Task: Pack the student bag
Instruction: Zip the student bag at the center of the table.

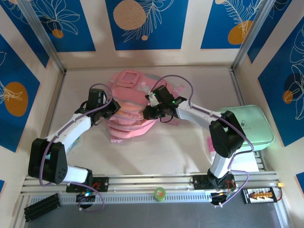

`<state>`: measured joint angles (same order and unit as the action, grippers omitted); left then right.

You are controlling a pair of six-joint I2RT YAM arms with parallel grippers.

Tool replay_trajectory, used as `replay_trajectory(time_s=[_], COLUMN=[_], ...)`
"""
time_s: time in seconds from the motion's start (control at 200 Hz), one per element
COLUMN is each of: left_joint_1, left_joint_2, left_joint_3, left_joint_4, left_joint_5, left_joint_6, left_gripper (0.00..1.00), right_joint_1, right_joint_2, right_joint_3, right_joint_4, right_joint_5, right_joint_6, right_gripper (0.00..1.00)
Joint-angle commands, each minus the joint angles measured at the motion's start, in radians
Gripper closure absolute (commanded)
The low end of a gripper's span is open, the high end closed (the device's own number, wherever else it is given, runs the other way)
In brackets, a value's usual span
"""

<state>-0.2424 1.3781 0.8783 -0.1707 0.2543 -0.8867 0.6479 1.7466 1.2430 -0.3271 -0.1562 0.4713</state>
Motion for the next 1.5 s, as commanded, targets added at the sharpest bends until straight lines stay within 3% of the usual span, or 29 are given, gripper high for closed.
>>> replay_trajectory(time_s=[0.0, 0.24, 0.6, 0.705, 0.765, 0.835, 0.885, 0.965, 1.05, 1.195, 1.36, 1.445, 1.49], left_joint_1=[0.013, 0.013, 0.015, 0.005, -0.018, -0.048, -0.052, -0.052, -0.048, -0.034, -0.010, 0.006, 0.016], left_joint_2=[-0.018, -0.011, 0.026, 0.045, 0.057, 0.057, 0.054, 0.034, 0.010, -0.037, -0.132, -0.197, -0.233], left_joint_3=[0.036, 0.042, 0.070, 0.085, 0.119, 0.162, 0.184, 0.195, 0.210, 0.269, 0.259, 0.188, 0.132], left_joint_4=[-0.036, -0.080, -0.105, -0.057, -0.027, -0.031, -0.041, -0.059, -0.095, -0.196, -0.215, -0.171, -0.138], left_joint_5=[-0.047, -0.008, 0.056, 0.157, 0.238, 0.249, 0.243, 0.193, 0.141, -0.007, -0.246, -0.405, -0.508], left_joint_6=[0.079, 0.143, 0.178, 0.163, 0.150, 0.148, 0.147, 0.141, 0.162, 0.246, 0.340, 0.377, 0.388], left_gripper=[1.00, 1.00, 1.00, 1.00, 0.84, 0.62, 0.54, 0.43, 0.40, 0.26, 0.00, 0.00, 0.00], right_joint_1=[-0.052, -0.120, -0.186, -0.204, -0.205, -0.200, -0.200, -0.204, -0.216, -0.252, -0.299, -0.319, -0.331], right_joint_2=[-0.030, 0.036, 0.091, 0.083, 0.062, 0.029, 0.008, -0.044, -0.128, -0.249, -0.396, -0.476, -0.513], right_joint_3=[0.008, 0.137, 0.240, 0.255, 0.262, 0.274, 0.291, 0.287, 0.252, 0.207, 0.089, -0.001, -0.059], right_joint_4=[-0.098, -0.201, -0.254, -0.272, -0.268, -0.269, -0.285, -0.282, -0.247, -0.224, -0.137, -0.072, -0.030], right_joint_5=[0.042, 0.083, 0.096, 0.068, 0.010, -0.033, -0.048, -0.022, 0.034, 0.234, 0.454, 0.562, 0.617], right_joint_6=[-0.041, -0.124, -0.009, -0.023, -0.075, -0.130, -0.148, -0.149, -0.139, -0.123, -0.147, -0.149, -0.143], right_gripper=[1.00, 1.00, 1.00, 1.00, 1.00, 1.00, 0.87, 0.52, 0.35, 0.24, 0.12, 0.01, 0.01])
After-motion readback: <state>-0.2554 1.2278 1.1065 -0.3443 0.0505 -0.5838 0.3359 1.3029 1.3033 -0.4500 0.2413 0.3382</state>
